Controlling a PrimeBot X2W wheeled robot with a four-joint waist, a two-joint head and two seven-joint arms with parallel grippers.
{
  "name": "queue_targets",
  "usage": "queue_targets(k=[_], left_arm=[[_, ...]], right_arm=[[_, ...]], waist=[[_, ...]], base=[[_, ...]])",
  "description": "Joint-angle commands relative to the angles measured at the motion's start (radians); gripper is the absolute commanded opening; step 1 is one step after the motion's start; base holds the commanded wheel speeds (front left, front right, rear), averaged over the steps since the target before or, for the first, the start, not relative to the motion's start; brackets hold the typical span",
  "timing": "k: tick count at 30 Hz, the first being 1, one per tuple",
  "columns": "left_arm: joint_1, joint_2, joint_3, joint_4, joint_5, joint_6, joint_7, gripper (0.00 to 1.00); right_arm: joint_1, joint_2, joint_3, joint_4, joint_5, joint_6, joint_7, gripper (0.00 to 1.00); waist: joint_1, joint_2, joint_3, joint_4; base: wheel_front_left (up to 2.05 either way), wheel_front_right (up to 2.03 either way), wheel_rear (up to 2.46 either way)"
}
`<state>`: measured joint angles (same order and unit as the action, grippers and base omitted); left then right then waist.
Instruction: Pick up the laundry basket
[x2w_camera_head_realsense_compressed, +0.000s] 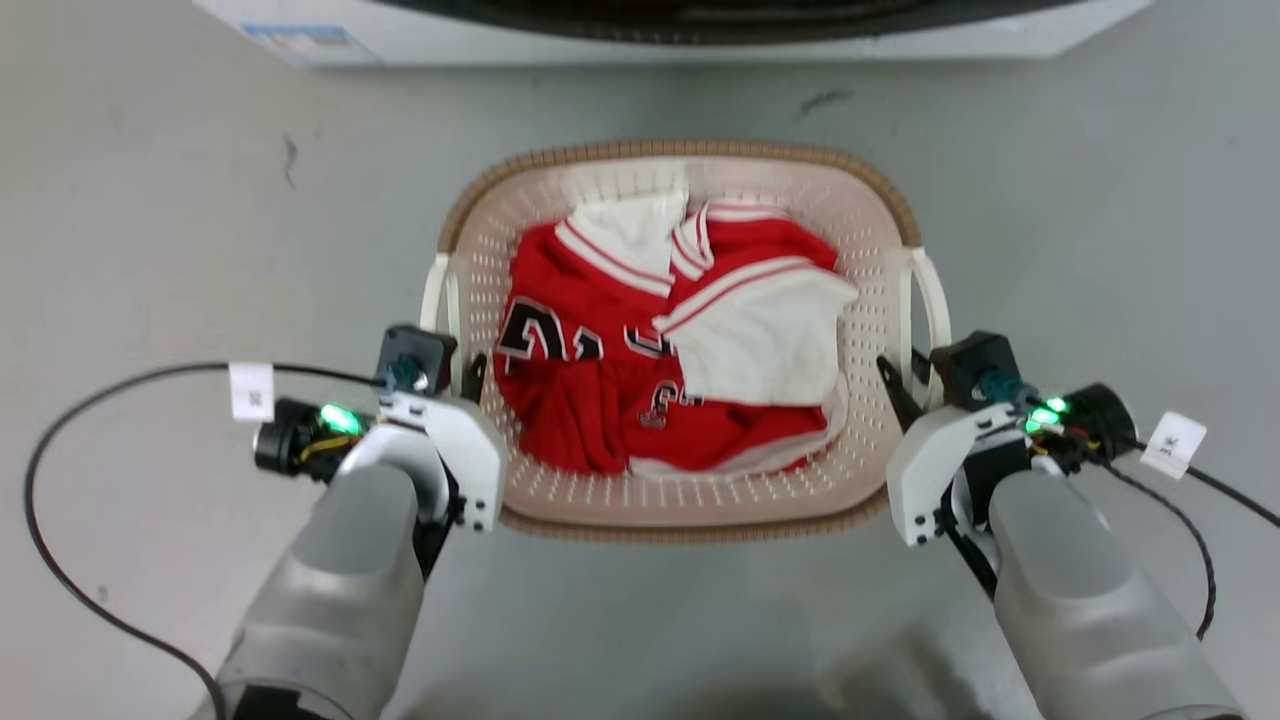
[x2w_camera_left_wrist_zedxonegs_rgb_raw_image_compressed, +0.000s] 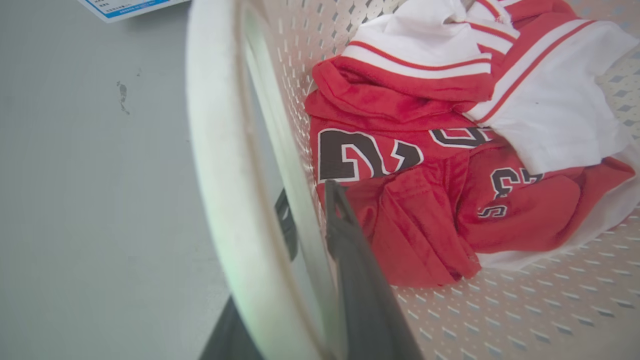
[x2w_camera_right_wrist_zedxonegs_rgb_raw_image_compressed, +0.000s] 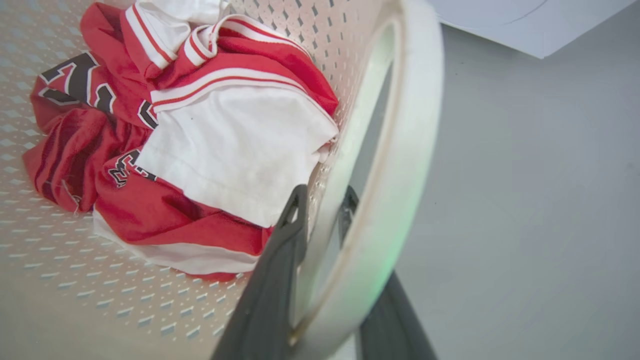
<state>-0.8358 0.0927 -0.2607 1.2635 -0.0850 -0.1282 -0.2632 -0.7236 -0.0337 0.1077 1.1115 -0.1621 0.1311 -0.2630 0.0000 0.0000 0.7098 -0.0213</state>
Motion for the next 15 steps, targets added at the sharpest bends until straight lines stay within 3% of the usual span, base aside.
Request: queue_targets(k=[1, 15], left_arm=[[0.020, 0.021, -0.008, 0.008, -0.002, -0.002, -0.002, 0.00], [0.160, -0.012, -0.096, 0.024, -0.126, -0.003, 0.057, 0.00]], right_arm=[[0.019, -0.030, 0.003, 0.011, 0.001, -0.001, -0.003, 0.00], [0.098, -0.025, 0.099, 0.110, 0.077, -0.001, -0.004, 0.00]], waist=[[0.0000, 0.0000, -0.060, 0.002], [0.0000, 0.0000, -0.270, 0.024]], base=[[0.00, 0.00, 0.00], [0.00, 0.00, 0.00]])
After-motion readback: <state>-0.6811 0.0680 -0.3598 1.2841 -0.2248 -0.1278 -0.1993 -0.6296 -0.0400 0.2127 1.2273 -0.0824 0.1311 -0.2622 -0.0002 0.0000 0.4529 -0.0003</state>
